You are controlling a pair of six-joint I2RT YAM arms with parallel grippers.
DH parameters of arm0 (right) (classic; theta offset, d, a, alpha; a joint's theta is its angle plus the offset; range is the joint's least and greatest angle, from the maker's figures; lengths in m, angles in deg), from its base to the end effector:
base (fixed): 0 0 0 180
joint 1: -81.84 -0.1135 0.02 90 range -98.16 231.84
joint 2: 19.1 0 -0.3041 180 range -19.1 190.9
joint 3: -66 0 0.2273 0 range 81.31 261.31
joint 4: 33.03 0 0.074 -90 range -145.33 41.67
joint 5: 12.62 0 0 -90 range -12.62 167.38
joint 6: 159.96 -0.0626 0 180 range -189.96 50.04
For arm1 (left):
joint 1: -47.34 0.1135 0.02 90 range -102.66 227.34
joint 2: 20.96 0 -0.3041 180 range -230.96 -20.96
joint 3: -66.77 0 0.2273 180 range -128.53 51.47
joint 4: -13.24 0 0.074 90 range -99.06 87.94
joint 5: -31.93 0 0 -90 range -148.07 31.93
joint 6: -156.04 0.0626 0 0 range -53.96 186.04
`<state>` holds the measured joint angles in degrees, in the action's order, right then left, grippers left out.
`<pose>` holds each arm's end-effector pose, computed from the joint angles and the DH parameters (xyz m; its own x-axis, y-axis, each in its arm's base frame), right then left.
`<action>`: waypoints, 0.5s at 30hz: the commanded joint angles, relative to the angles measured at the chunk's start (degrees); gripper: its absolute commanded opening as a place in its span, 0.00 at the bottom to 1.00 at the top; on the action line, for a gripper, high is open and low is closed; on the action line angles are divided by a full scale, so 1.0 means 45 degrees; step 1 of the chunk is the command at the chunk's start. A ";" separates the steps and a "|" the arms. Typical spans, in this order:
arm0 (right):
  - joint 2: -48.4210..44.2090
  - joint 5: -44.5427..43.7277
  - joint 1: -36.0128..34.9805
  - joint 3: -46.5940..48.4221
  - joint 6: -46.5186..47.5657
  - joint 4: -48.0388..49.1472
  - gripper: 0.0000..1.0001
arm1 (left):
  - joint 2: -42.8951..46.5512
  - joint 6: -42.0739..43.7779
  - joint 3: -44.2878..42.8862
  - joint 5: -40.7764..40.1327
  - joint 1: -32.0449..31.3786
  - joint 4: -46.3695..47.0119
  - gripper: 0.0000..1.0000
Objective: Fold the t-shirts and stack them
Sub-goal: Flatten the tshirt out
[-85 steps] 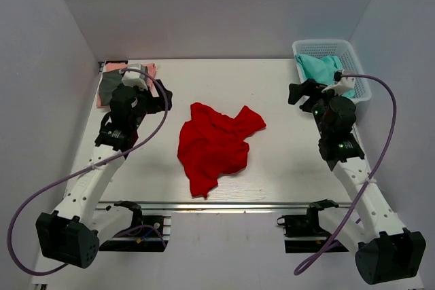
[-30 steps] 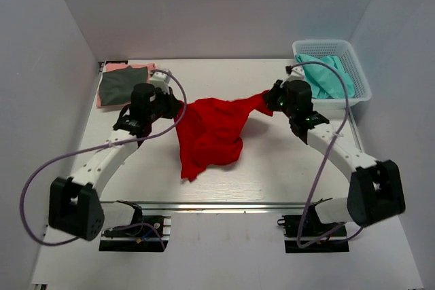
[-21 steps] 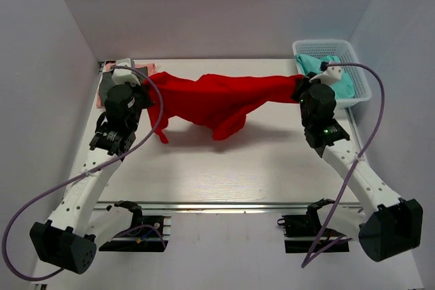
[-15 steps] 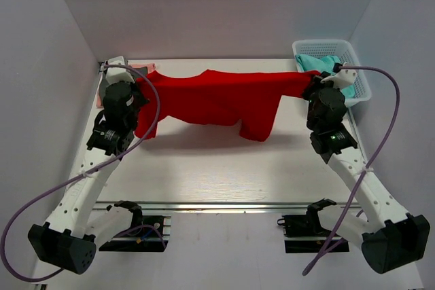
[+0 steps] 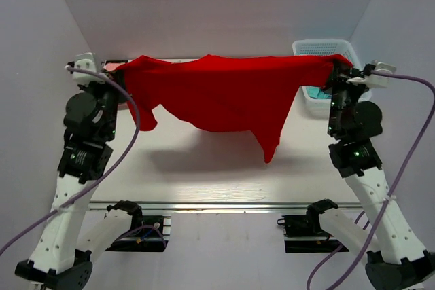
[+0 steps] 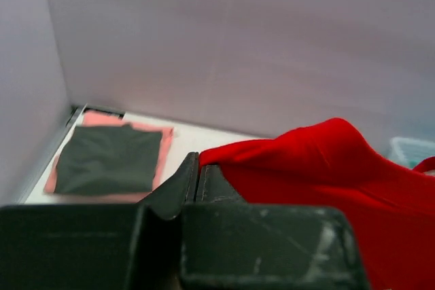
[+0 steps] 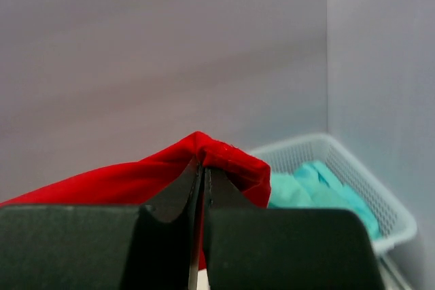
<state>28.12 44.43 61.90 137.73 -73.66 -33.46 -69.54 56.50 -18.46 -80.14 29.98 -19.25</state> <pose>0.1393 0.0143 0.4826 0.3944 0.2007 -0.8968 0.1555 0.9472 0.2804 0.1338 -0.0172 0.4868 0.0817 -0.1865 -0.9791 -0.0686 0.9790 -0.1922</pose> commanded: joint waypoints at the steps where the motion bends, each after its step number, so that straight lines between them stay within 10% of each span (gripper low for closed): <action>1: -0.0728 0.0386 0.0214 0.1325 0.1171 0.0876 0.00 | 0.1085 0.0616 -0.0960 0.0525 0.0207 0.0519 0.00; 15: -0.1703 0.3197 0.0233 0.4864 0.1528 -0.1762 0.00 | 0.2844 0.1028 -0.2897 0.4139 0.0207 -0.0672 0.00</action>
<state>22.00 55.91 62.14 156.46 -67.63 -39.16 -58.35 60.69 -29.78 -64.77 30.11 -20.65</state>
